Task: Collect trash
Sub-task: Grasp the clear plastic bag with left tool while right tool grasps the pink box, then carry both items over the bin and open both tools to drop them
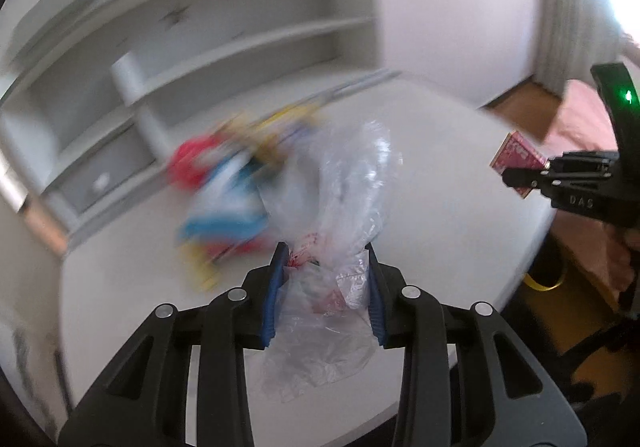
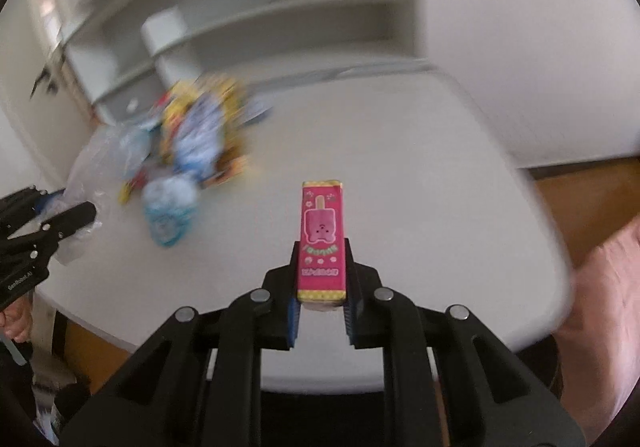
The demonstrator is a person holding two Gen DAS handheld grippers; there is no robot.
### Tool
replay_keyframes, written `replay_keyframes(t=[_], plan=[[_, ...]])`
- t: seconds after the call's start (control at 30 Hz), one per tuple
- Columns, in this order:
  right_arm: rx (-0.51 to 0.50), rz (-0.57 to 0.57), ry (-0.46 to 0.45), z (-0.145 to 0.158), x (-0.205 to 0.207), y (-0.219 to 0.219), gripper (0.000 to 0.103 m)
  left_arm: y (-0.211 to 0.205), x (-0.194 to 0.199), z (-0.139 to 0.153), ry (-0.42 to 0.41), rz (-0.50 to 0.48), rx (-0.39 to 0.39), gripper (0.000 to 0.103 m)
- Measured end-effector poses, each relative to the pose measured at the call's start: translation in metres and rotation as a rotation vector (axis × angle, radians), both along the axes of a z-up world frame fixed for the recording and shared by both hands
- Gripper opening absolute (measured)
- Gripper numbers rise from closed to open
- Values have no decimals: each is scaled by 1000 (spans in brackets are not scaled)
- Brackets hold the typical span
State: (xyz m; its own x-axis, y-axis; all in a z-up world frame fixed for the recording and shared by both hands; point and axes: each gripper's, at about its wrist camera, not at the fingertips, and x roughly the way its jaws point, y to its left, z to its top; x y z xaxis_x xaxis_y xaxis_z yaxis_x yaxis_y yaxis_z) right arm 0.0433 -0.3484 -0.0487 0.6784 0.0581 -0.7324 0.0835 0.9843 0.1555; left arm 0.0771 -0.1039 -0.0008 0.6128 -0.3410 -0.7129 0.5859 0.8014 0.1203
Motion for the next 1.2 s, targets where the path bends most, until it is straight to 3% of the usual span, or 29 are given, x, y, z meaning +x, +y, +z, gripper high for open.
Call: replay_keyframes(t=[0.17,0.4,0.5,0.6,0.63,0.77,0.83,0.97,1.07,1.2], plan=[[6,-235,-40,6,-60,-100,17,-113,-19,9,14,-200,-90,35],[89,-558,-19,-33,-151,-237,17,-270,-75,1,113,-475,-194,35],[115,-648,19,-63,-183,-283,17,-343,-105,-29,189,-581,-196,35],[162,-709,71,-102,-207,-321,17,-393,-124,-68,252,-627,-166,35],[191,-718,95,-121,-213,-333,17,-418,-130,-92,315,-657,-152,35],[256,-742,168,-177,-225,-364,18,-478,-142,-170,399,-672,-69,35],[305,-763,200,-202,-228,-377,18,-500,-139,-209,466,-661,-30,35],[362,-787,263,-245,-231,-395,18,-532,-132,-272,500,-635,67,35],[400,-797,294,-264,-228,-401,18,-541,-126,-300,530,-630,96,35],[429,-796,318,-283,-223,-412,18,-556,-126,-315,546,-640,112,37]])
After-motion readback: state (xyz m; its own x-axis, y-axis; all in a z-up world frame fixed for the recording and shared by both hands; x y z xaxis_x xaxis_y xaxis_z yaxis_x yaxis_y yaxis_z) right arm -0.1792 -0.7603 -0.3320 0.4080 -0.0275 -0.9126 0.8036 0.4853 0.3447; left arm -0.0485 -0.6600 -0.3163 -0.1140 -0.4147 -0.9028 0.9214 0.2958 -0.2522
